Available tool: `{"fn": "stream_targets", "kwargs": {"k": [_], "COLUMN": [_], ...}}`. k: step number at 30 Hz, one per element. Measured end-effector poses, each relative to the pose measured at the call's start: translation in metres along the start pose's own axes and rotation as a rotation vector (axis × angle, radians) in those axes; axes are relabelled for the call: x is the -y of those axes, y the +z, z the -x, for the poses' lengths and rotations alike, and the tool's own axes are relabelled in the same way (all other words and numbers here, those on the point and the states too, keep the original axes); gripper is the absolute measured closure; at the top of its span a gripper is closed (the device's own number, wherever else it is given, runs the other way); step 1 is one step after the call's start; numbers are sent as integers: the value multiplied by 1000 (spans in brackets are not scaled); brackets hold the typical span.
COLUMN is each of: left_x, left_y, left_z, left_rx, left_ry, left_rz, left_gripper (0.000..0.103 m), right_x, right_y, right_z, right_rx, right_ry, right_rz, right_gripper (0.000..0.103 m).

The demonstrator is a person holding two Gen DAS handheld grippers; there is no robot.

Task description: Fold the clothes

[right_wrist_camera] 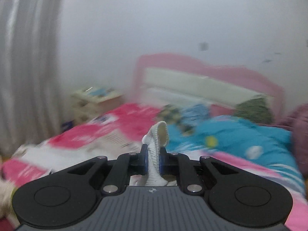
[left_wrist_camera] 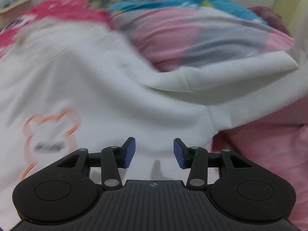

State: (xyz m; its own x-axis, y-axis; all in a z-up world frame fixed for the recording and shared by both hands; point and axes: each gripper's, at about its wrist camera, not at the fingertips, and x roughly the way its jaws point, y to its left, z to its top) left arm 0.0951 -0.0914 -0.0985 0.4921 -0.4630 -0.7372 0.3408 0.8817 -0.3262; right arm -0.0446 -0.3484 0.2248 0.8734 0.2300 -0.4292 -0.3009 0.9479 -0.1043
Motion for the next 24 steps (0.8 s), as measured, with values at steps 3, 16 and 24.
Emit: {"fn": "stream_targets", "kwargs": {"k": [3,16,24], "left_x": [-37,-121,-93], "left_y": [-17,-76,-109], "left_z": [21,77,62], "left_rx": [-41,-171,-308], "left_ry": [20,-111,-245], "left_rz": [67,280,138], "left_gripper": [59,59,58], "right_x": [-45,-232,-237], "right_y": [-17,-189,-240], "right_z": [-22,-52,-35], "right_rx": [-73,-329,-362], "right_ry": [93,276,298], "right_rz": [69,452,154], "right_gripper": [91,91,65]}}
